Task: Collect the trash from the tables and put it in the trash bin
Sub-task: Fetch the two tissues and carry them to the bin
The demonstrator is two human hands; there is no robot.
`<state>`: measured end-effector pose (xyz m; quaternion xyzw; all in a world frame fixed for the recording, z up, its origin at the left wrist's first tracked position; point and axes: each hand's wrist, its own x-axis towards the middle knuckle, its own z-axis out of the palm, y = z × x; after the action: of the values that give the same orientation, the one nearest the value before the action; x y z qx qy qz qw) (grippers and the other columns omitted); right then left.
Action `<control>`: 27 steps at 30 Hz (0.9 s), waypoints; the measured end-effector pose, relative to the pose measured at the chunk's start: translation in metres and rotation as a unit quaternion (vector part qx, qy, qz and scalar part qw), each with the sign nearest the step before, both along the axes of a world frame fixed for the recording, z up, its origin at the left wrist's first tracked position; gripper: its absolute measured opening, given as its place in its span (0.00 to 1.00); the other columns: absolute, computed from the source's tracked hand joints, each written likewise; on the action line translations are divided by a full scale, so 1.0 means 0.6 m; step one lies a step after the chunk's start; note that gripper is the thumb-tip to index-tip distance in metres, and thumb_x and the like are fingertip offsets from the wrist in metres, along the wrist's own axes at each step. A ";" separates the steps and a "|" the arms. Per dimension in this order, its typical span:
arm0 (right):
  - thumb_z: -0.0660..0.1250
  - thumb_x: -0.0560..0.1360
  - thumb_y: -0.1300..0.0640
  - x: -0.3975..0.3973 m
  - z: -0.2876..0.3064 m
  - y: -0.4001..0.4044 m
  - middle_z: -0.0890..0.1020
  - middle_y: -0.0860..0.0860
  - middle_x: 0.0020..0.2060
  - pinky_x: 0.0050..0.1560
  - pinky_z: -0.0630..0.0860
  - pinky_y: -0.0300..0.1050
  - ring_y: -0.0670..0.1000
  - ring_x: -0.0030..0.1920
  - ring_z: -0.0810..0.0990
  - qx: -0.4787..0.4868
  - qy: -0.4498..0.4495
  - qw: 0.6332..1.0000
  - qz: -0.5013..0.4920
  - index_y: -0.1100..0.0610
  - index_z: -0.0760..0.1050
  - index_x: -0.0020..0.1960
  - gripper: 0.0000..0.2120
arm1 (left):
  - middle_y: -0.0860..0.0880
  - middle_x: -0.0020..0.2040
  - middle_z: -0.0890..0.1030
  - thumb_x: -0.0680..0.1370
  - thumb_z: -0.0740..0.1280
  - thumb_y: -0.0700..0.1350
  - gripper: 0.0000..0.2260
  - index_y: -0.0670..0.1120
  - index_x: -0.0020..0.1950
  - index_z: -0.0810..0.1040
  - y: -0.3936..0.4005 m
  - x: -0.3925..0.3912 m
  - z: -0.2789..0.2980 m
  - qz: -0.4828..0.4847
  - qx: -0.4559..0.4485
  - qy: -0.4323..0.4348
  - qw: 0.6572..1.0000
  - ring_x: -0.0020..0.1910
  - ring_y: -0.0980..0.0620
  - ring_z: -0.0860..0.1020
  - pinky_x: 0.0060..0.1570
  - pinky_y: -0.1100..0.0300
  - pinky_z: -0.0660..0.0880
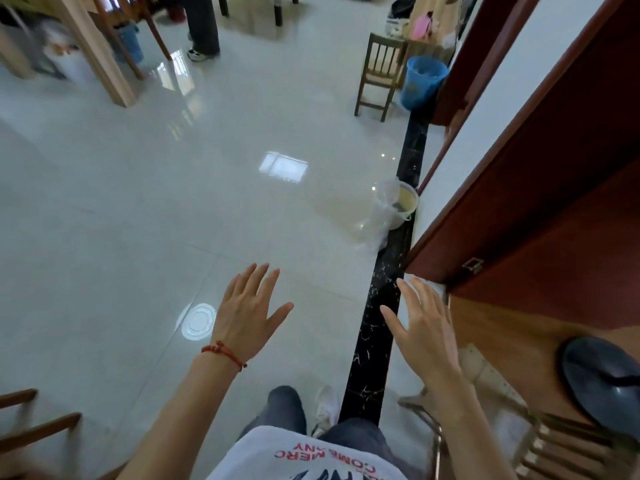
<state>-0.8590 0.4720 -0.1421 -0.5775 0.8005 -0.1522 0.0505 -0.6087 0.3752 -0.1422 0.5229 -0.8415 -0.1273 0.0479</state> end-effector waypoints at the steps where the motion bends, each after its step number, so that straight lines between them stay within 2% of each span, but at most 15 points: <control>1: 0.65 0.75 0.48 -0.010 0.000 -0.021 0.73 0.59 0.65 0.65 0.65 0.54 0.59 0.66 0.70 0.008 -0.003 1.000 0.004 0.60 0.70 0.66 0.24 | 0.39 0.61 0.77 0.78 0.45 0.63 0.32 0.39 0.63 0.72 -0.016 -0.008 0.000 0.006 0.002 0.001 1.000 0.62 0.38 0.74 0.59 0.43 0.71; 5: 0.63 0.73 0.47 -0.032 -0.006 -0.103 0.75 0.60 0.63 0.62 0.68 0.54 0.59 0.64 0.73 0.006 0.009 1.000 0.027 0.60 0.72 0.64 0.25 | 0.38 0.60 0.77 0.78 0.45 0.62 0.33 0.38 0.62 0.73 -0.080 -0.031 -0.005 0.028 0.018 0.005 0.999 0.61 0.37 0.75 0.58 0.43 0.72; 9: 0.67 0.73 0.49 -0.039 -0.018 -0.196 0.75 0.61 0.62 0.62 0.68 0.54 0.60 0.63 0.73 0.016 0.013 0.998 0.058 0.60 0.72 0.65 0.24 | 0.38 0.59 0.78 0.78 0.44 0.62 0.33 0.38 0.61 0.74 -0.162 -0.041 -0.014 0.042 0.023 0.006 0.999 0.60 0.37 0.75 0.57 0.43 0.73; 16: 0.54 0.74 0.42 -0.020 -0.006 -0.393 0.77 0.60 0.60 0.60 0.71 0.55 0.60 0.61 0.75 0.009 0.014 0.994 0.108 0.60 0.72 0.64 0.28 | 0.38 0.60 0.78 0.78 0.44 0.62 0.33 0.38 0.62 0.74 -0.328 -0.019 -0.012 0.083 0.009 0.013 0.996 0.60 0.38 0.75 0.58 0.44 0.72; 22: 0.54 0.74 0.43 0.014 0.003 -0.542 0.77 0.60 0.60 0.57 0.73 0.56 0.60 0.60 0.76 -0.004 0.023 0.986 0.163 0.59 0.72 0.63 0.26 | 0.38 0.57 0.79 0.78 0.43 0.62 0.33 0.38 0.60 0.75 -0.425 0.021 -0.009 0.131 0.005 0.020 0.991 0.58 0.37 0.77 0.56 0.43 0.73; 27: 0.55 0.73 0.43 0.070 0.007 -0.643 0.78 0.59 0.58 0.56 0.73 0.55 0.60 0.58 0.77 -0.010 0.027 0.970 0.242 0.59 0.74 0.62 0.26 | 0.38 0.56 0.80 0.79 0.43 0.62 0.34 0.37 0.59 0.76 -0.461 0.073 -0.008 0.222 0.007 0.032 0.975 0.56 0.37 0.77 0.55 0.43 0.73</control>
<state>-0.8168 0.0862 -0.1379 -0.7584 0.6365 -0.1274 0.0585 -0.5649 0.0989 -0.1470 0.6925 -0.7017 -0.1357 0.0979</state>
